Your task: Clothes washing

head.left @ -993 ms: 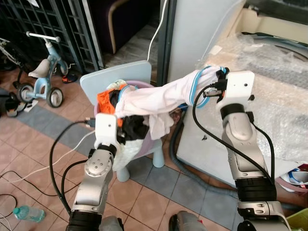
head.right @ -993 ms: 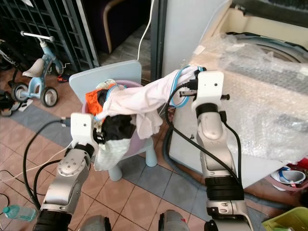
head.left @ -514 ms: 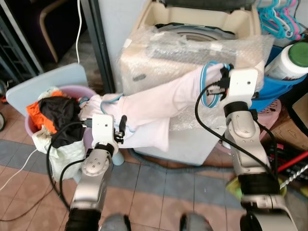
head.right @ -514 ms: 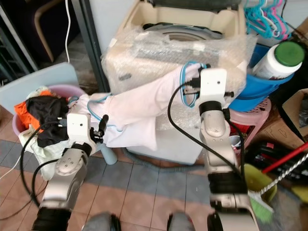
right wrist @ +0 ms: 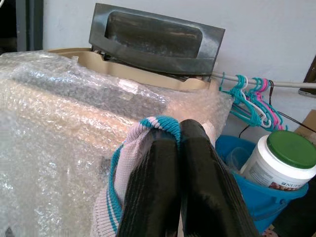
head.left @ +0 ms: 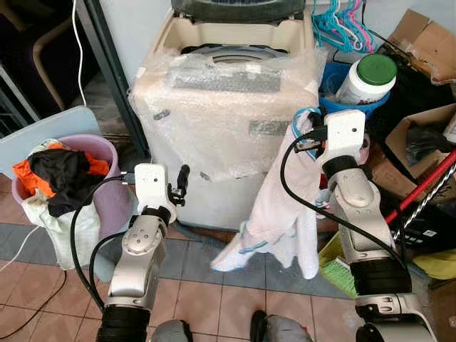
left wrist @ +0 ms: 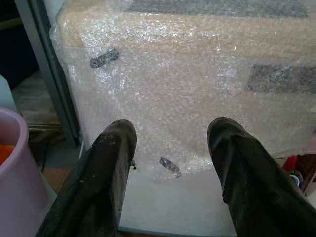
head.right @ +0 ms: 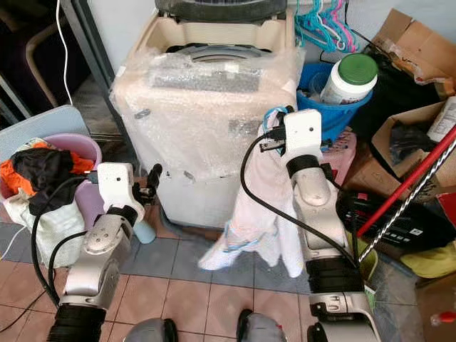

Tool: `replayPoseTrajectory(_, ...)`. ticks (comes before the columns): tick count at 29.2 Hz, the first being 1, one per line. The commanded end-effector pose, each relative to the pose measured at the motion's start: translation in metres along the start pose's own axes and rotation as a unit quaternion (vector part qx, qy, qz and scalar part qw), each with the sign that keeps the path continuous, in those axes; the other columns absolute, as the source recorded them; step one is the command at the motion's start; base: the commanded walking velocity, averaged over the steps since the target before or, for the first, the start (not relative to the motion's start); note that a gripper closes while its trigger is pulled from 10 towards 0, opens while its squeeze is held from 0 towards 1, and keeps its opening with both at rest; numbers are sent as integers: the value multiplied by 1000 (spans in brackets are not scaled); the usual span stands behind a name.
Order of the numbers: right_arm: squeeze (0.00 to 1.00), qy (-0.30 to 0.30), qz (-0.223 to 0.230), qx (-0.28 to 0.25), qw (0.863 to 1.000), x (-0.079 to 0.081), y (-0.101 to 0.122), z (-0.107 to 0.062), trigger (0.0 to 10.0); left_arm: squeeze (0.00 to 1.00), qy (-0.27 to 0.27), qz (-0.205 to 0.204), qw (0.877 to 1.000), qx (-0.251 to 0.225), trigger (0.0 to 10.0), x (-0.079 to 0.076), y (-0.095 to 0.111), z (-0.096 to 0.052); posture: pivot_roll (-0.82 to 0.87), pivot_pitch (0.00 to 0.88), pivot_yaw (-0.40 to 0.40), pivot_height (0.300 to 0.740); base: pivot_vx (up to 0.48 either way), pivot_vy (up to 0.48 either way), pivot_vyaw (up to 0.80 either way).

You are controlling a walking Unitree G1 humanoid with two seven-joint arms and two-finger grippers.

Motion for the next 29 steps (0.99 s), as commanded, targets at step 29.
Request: replayPoseTrajectory(29, 0, 18, -72, -148, 986, -32, 96, 56, 10000, 0, 30, -12, 999, 7, 10000, 9, -1, 2, -33, 64, 32, 740, 416, 91, 0)
Point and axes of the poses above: a point about 5 cm out from each wrist's last joint towards the gripper, its own z axis pointing out of the wrist towards the gripper, its own y axis along the axis of the wrist's last joint, x = y × z, the point moved 3 cm from there along z, pointing out of the wrist towards the gripper, and after that the axes turned 1 degree about z, right-handed, at the moved point
